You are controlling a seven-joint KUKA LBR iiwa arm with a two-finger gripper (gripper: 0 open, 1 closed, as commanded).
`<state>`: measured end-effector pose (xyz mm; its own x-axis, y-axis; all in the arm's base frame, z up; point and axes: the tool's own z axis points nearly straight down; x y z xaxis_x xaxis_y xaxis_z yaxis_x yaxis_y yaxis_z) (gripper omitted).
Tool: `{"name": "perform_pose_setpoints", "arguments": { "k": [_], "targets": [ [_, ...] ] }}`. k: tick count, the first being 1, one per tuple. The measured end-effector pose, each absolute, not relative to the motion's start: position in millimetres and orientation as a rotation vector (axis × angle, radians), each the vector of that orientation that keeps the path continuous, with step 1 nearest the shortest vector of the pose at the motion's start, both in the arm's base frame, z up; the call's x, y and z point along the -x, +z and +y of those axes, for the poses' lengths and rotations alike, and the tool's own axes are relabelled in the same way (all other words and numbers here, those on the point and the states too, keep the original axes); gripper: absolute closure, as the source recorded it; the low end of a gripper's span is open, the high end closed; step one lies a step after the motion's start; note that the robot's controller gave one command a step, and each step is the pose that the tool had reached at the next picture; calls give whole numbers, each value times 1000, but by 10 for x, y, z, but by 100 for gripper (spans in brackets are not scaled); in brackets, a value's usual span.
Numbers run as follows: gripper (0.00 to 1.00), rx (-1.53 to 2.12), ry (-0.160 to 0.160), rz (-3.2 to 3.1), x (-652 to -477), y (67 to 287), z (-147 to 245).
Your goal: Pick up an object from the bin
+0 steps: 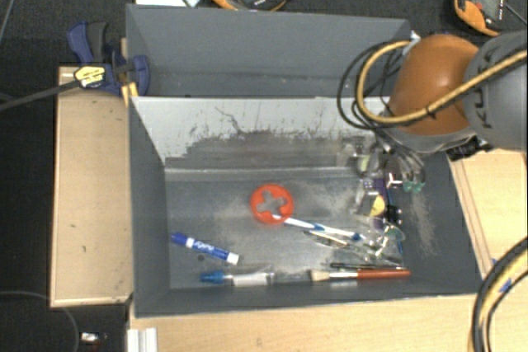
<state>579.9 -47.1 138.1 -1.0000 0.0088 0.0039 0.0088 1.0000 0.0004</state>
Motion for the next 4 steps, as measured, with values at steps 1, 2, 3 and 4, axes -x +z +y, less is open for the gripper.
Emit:
{"name": "perform_pose_setpoints", "arguments": {
  "k": [1,2,3,4],
  "targets": [
    [0,11,0,-3145,-5818,1418,-471],
    [0,-243,-5,-3133,-5613,694,388],
    [0,-16,2,-3158,-5752,1026,451],
    [0,-155,-4,-3148,-5740,1007,725]
  ]
}}
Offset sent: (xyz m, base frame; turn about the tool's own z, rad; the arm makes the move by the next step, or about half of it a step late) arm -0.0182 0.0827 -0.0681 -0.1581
